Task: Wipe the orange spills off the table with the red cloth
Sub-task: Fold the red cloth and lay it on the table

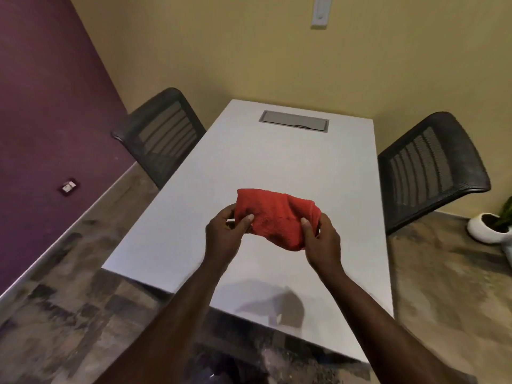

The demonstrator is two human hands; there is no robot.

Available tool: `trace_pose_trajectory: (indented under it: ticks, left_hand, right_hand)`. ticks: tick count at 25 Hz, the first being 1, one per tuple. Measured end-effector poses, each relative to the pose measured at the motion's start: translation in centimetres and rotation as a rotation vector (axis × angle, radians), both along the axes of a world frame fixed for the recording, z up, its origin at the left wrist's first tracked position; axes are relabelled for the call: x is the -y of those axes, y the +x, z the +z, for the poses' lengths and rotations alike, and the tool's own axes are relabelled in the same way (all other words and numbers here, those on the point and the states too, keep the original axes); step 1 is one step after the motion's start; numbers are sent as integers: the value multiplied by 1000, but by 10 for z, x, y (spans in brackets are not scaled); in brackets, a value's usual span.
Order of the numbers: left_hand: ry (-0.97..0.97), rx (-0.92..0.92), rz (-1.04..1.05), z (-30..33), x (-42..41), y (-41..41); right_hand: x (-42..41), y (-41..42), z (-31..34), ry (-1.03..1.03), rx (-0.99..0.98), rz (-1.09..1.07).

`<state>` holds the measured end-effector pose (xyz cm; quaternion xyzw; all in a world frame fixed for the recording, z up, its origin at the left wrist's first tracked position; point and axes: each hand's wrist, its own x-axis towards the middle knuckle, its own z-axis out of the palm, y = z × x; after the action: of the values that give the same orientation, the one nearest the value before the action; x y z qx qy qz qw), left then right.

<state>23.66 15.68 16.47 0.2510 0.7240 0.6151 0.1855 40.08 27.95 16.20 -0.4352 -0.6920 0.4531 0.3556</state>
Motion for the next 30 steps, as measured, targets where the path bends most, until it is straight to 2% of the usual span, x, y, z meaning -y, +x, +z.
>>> trace_pose_trajectory:
  ticks: [4, 7, 18, 23, 30]
  left_hand:
    - [-23, -108, 127, -12, 24, -35]
    - [-80, -134, 191, -27, 46, -72]
    - [-354, -72, 259, -100, 132, -228]
    - [-477, 42, 253, -130, 161, -265]
    - [-641, 75, 255, -166, 184, -285]
  right_hand:
    - [17, -52, -17, 116, 89, 54]
    - [36, -100, -34, 117, 179, 99]
    - [118, -263, -110, -113, 309, 305]
    - [151, -295, -141, -220, 403, 352]
    - [169, -313, -180, -363, 579, 415]
